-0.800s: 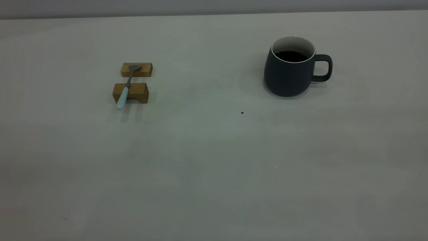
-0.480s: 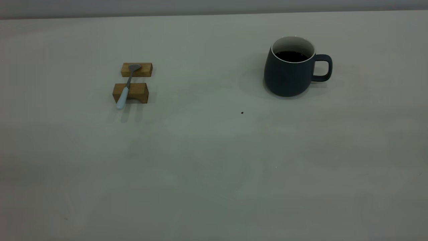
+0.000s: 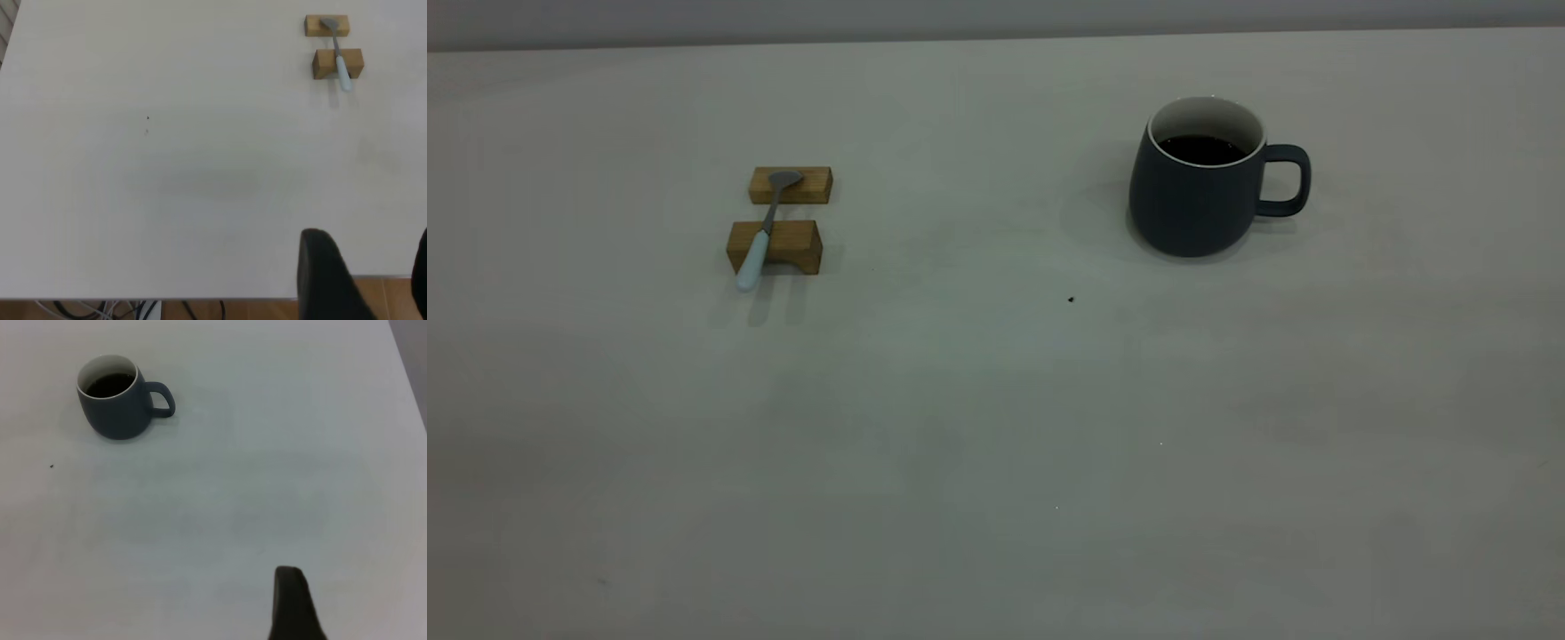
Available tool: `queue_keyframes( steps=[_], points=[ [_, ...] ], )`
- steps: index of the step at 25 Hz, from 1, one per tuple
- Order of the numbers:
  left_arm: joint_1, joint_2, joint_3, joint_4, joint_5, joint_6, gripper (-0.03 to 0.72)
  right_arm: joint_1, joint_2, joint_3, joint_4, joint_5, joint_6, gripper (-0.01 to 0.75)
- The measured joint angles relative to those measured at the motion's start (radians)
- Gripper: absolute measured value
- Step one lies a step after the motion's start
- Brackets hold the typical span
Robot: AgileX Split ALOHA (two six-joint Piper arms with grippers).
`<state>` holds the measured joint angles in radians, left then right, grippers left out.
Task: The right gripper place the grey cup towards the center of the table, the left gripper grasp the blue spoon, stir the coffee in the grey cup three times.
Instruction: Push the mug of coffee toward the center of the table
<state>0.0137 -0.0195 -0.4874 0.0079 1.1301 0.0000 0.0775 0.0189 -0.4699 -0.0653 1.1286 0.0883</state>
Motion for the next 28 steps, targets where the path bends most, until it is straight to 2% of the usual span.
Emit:
queue_keyframes(
  steps=[14, 18, 21, 28],
  points=[
    [0.0, 0.0, 0.0, 0.0, 0.0, 0.0, 0.394, 0.0, 0.001, 0.0, 0.014, 0.0, 0.0, 0.525],
    [0.0, 0.0, 0.0, 0.0, 0.0, 0.0, 0.394, 0.0, 0.102, -0.014, 0.049, -0.021, -0.014, 0.525],
    [0.0, 0.0, 0.0, 0.0, 0.0, 0.0, 0.394, 0.0, 0.278, -0.056, 0.079, -0.128, -0.059, 0.545],
    [0.0, 0.0, 0.0, 0.0, 0.0, 0.0, 0.394, 0.0, 0.814, -0.159, 0.118, -0.408, -0.287, 0.58]
  ],
)
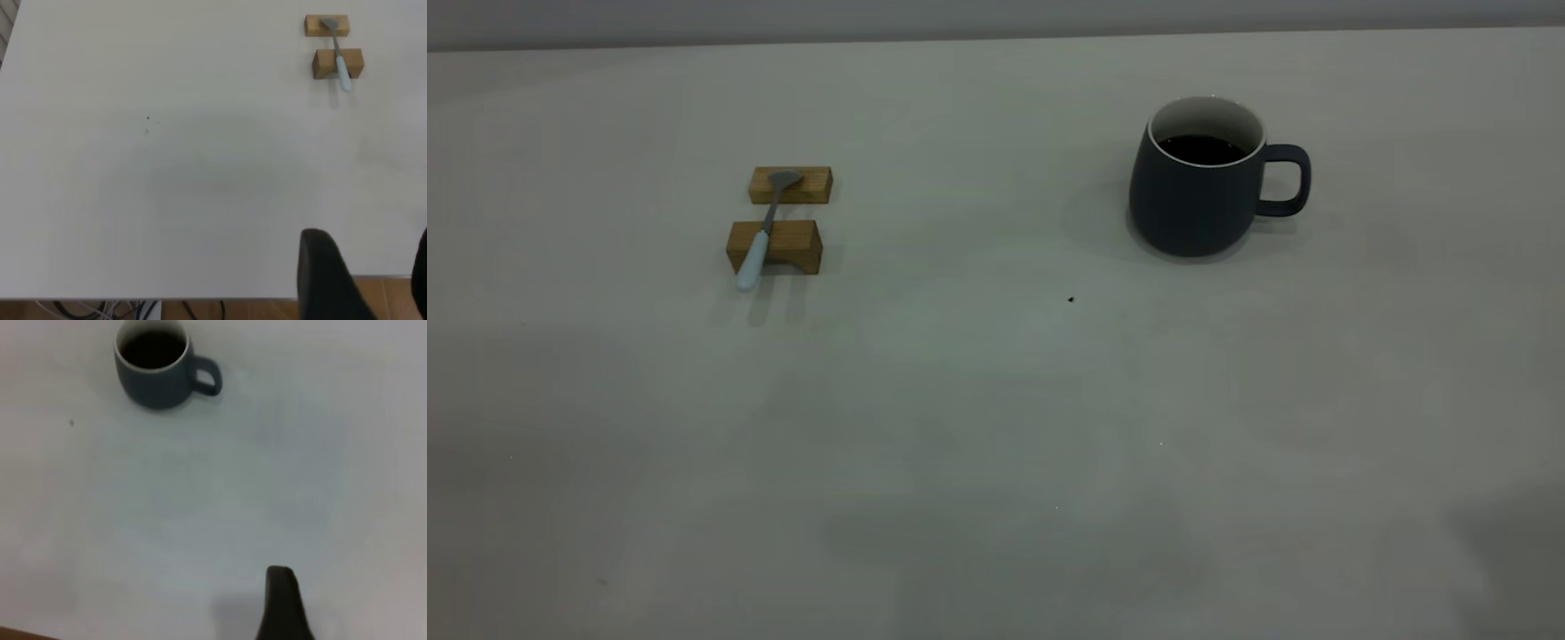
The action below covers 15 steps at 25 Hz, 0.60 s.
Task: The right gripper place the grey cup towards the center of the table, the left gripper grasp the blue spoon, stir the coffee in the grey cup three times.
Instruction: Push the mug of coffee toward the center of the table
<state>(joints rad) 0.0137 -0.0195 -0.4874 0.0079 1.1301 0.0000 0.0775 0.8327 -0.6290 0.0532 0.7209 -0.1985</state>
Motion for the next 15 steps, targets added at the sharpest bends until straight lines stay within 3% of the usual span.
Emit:
queue_keyframes(
  steps=[8, 15],
  points=[
    [0.0, 0.0, 0.0, 0.0, 0.0, 0.0, 0.394, 0.0, 0.581, -0.234, 0.054, -0.103, -0.267, 0.58],
    [0.0, 0.0, 0.0, 0.0, 0.0, 0.0, 0.394, 0.003, 0.964, -0.411, 0.199, -0.149, -0.757, 0.58]
  ],
)
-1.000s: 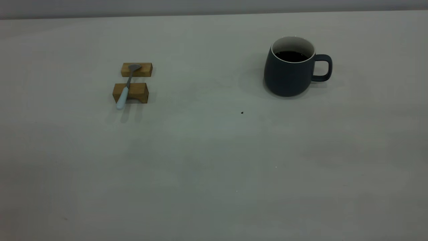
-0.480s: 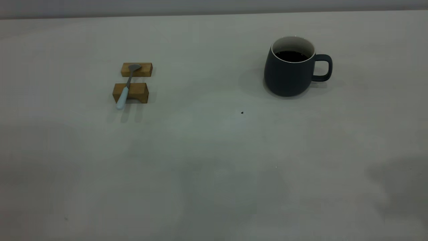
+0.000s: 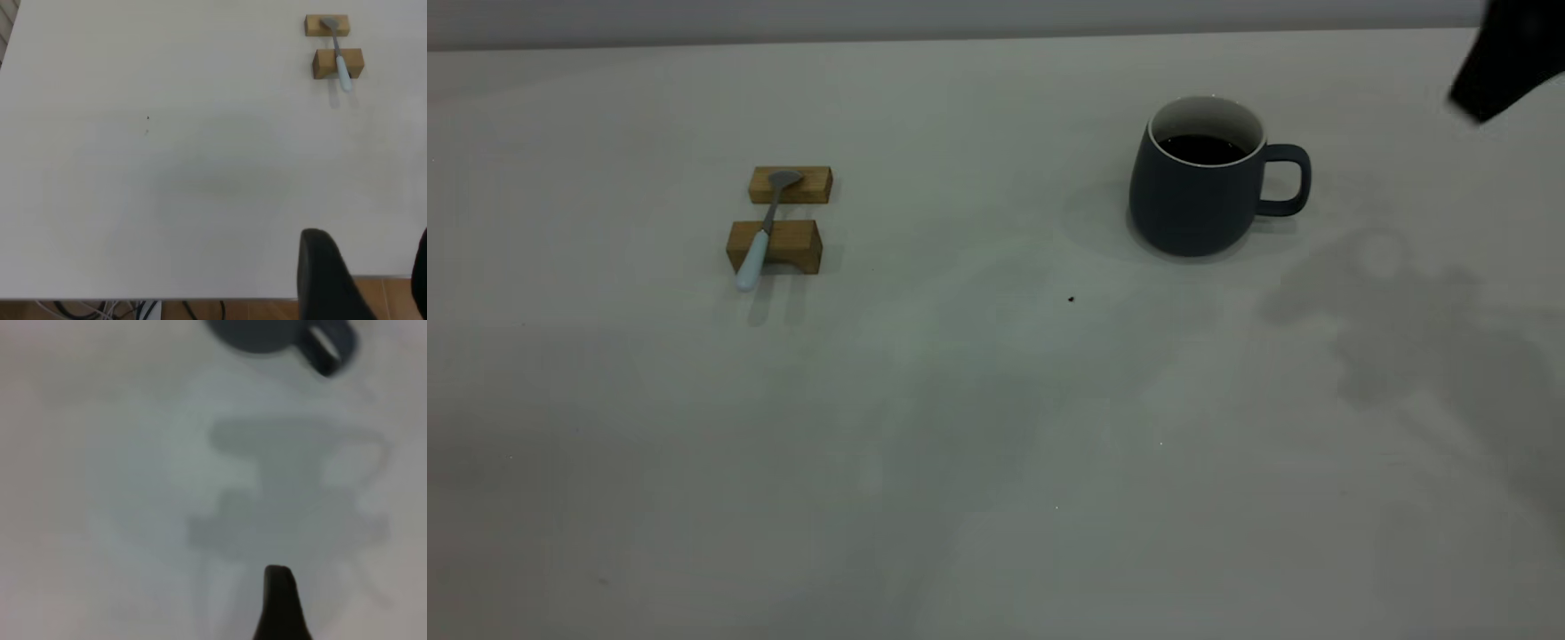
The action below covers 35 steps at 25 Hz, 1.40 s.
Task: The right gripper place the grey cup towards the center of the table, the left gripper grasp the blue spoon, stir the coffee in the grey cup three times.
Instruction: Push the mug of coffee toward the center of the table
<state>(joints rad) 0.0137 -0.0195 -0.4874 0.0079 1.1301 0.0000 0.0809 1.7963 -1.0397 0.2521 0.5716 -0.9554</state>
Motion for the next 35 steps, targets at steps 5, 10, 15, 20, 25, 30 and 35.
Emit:
queue_keyframes(
  steps=[5, 10, 15, 20, 25, 30, 35],
  points=[
    [0.0, 0.0, 0.0, 0.0, 0.0, 0.0, 0.394, -0.002, 0.184, -0.125, 0.064, -0.04, -0.41, 0.574],
    [0.0, 0.0, 0.0, 0.0, 0.0, 0.0, 0.394, -0.027, 0.343, -0.237, 0.168, -0.052, -0.752, 0.572],
    [0.0, 0.0, 0.0, 0.0, 0.0, 0.0, 0.394, -0.061, 0.461, -0.324, 0.357, -0.058, -1.003, 0.57],
    [0.0, 0.0, 0.0, 0.0, 0.0, 0.0, 0.394, -0.064, 0.566, -0.408, 0.518, -0.06, -1.156, 0.569],
    [0.0, 0.0, 0.0, 0.0, 0.0, 0.0, 0.394, -0.041, 0.638, -0.47, 0.549, -0.041, -1.172, 0.569],
    [0.0, 0.0, 0.0, 0.0, 0.0, 0.0, 0.394, 0.015, 0.681, -0.512, 0.571, -0.042, -1.174, 0.567],
    [0.0, 0.0, 0.0, 0.0, 0.0, 0.0, 0.394, 0.082, 0.698, -0.518, 0.63, -0.066, -1.174, 0.551]
  ],
)
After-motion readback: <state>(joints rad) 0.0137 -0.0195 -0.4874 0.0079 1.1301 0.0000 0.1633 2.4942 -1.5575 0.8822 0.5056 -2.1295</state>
